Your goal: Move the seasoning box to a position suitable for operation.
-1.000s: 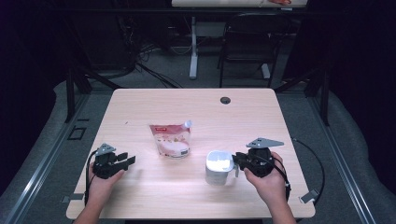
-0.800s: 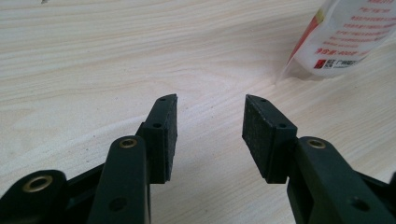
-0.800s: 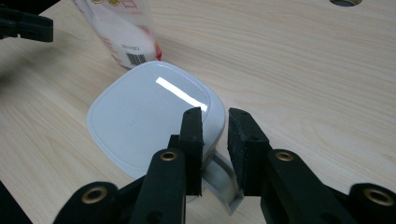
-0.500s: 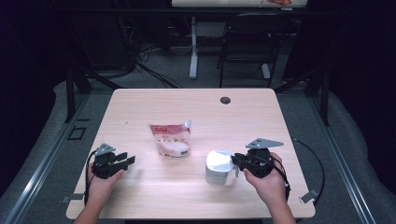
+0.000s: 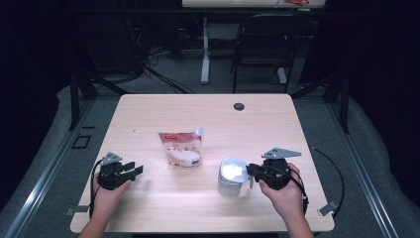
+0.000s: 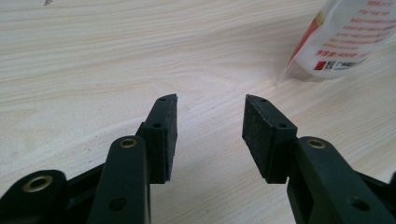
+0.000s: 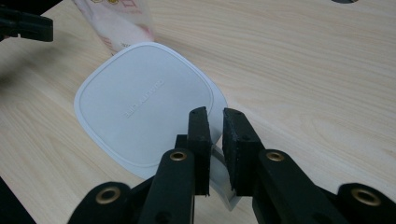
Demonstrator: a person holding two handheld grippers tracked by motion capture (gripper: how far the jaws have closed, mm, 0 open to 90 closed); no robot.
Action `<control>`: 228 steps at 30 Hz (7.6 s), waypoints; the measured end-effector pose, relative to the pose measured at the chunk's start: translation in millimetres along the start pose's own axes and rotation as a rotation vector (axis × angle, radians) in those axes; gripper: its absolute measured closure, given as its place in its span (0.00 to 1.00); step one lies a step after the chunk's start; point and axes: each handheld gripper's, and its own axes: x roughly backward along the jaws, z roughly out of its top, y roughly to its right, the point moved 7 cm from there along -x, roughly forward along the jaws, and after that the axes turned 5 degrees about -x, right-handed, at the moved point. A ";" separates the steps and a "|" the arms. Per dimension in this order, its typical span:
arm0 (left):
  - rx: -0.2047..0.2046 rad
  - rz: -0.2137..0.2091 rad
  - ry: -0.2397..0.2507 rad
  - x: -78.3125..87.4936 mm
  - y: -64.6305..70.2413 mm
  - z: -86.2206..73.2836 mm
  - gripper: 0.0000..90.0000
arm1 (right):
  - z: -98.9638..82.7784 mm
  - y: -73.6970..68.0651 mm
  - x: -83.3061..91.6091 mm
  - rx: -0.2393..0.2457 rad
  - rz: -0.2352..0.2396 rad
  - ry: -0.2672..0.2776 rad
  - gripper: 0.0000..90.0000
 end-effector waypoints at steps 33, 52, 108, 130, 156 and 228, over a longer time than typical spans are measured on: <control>0.001 0.002 0.000 0.1 -0.4 0.1 0.61 | -12.8 13.3 -2.7 -0.120 0.062 0.024 0.91; 0.004 0.003 0.006 0.8 -0.7 0.5 0.61 | -25.7 26.6 -7.1 -0.196 0.114 0.085 0.85; 0.004 0.003 -0.001 0.3 -0.3 -0.2 0.59 | -49.8 25.2 -28.4 -0.038 -0.060 0.016 0.87; 0.005 0.005 -0.002 0.3 -0.3 -0.4 0.59 | -42.6 43.7 -29.8 -0.106 -0.054 0.037 0.86; -0.016 -0.038 0.018 0.6 8.6 3.3 0.59 | -21.9 52.7 -46.8 -0.069 0.016 0.062 0.84; -0.225 -0.188 0.166 28.1 62.9 133.6 0.80 | 2.4 9.8 44.5 0.108 0.006 0.064 0.64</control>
